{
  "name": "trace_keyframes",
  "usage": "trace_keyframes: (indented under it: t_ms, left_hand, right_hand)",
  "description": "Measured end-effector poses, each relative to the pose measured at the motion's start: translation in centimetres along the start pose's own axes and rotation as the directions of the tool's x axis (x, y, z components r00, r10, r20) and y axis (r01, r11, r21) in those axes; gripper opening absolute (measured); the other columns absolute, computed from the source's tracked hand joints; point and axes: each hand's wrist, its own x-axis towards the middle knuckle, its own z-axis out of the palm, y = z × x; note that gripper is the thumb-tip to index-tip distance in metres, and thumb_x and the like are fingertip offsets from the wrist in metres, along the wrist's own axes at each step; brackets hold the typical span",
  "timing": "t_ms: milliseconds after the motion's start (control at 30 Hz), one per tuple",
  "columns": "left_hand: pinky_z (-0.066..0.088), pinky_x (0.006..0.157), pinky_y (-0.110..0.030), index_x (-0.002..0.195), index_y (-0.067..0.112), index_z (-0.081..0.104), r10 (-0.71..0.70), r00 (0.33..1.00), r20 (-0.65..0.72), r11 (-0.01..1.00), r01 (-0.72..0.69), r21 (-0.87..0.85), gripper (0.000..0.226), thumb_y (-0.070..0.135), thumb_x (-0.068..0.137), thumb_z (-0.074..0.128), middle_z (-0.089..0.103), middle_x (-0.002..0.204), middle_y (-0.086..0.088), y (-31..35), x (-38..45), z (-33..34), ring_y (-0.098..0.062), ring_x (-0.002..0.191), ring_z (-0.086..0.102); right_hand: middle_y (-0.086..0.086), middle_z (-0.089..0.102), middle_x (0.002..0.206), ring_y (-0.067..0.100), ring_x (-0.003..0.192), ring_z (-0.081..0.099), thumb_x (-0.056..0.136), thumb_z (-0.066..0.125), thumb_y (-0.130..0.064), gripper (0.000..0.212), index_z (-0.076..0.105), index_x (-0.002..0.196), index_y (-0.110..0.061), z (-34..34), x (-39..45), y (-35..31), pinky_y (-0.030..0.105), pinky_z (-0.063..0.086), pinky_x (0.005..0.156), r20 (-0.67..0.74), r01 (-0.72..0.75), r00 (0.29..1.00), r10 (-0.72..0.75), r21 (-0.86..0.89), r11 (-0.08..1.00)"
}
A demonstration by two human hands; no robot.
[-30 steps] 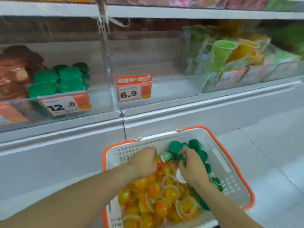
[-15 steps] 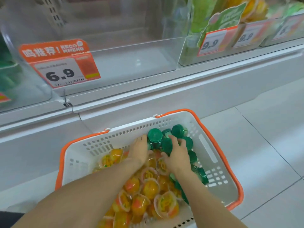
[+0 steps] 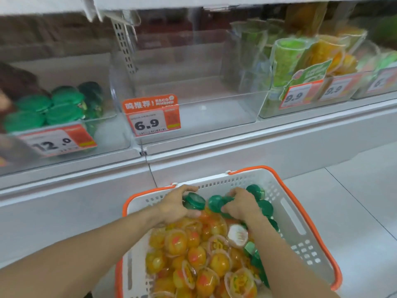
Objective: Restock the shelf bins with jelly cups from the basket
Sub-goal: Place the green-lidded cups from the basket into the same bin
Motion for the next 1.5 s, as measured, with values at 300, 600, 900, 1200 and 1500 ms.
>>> trace_keyframes:
  t_ms: [300, 600, 900, 1200, 1500]
  left_hand:
    - [0.052, 0.09, -0.032, 0.124, 0.003, 0.065, 0.19, 0.966, 0.177, 0.84, -0.066, -0.538, 0.05, 0.024, 0.081, 0.077, 0.061, 0.114, -0.018, 6.8, -12.4, -9.8, -0.022, 0.096, 0.06]
    - [0.039, 0.061, -0.026, 0.107, 0.006, 0.071, 0.073, 0.984, -0.162, 0.872, -0.142, -0.468, 0.042, 0.031, 0.073, 0.073, 0.074, 0.101, -0.014, 9.0, -21.3, -16.4, -0.022, 0.073, 0.062]
    - [0.057, 0.082, -0.037, 0.099, 0.007, 0.075, 0.041, 0.879, -0.475, 0.768, -0.332, -0.548, 0.032, 0.026, 0.074, 0.079, 0.075, 0.096, -0.013, 7.0, -22.2, -20.8, -0.026, 0.083, 0.069]
    - [0.052, 0.068, -0.031, 0.103, 0.012, 0.067, 0.032, 0.903, -0.428, 0.835, -0.259, -0.485, 0.036, 0.024, 0.074, 0.085, 0.068, 0.074, -0.01, 5.5, -21.7, -22.1, -0.024, 0.073, 0.065]
    - [0.059, 0.079, -0.039, 0.103, 0.025, 0.064, 0.063, 0.909, -0.412, 0.911, -0.221, -0.348, 0.044, 0.041, 0.07, 0.088, 0.075, 0.086, -0.008, 5.0, -22.0, -23.5, -0.018, 0.073, 0.069]
  right_hand:
    - [0.015, 0.071, 0.11, 0.02, 0.091, 0.062, 0.086, 0.073, -0.034, 0.041, 0.072, 0.117, -0.008, -3.2, -9.8, -13.2, 0.034, 0.044, 0.082, 0.425, 0.037, 0.762, -0.488, 0.724, 0.689]
    - [0.001, 0.069, 0.111, 0.017, 0.089, 0.074, 0.078, 0.082, -0.033, 0.053, 0.055, 0.122, -0.022, -0.9, -17.6, -22.4, 0.032, 0.061, 0.076, 0.123, 0.471, 0.773, -0.623, 0.547, 0.692]
    - [-0.004, 0.077, 0.097, 0.014, 0.092, 0.073, 0.076, 0.083, -0.031, 0.037, 0.073, 0.109, -0.018, -0.4, -16.4, -30.8, 0.026, 0.058, 0.08, -0.115, 0.638, 0.698, -0.706, 0.548, 0.541]
    - [0.002, 0.072, 0.101, 0.019, 0.092, 0.069, 0.052, 0.09, -0.052, 0.061, 0.07, 0.095, -0.014, 3.7, -8.0, -42.8, 0.037, 0.06, 0.082, -0.264, 0.627, 0.779, -0.569, 0.302, 0.718]
    - [0.004, 0.072, 0.112, 0.02, 0.093, 0.069, 0.056, 0.091, -0.053, 0.074, 0.071, 0.114, -0.012, 5.2, -4.6, -49.1, 0.033, 0.06, 0.084, 0.025, 0.606, 0.771, -0.636, -0.334, 0.722]
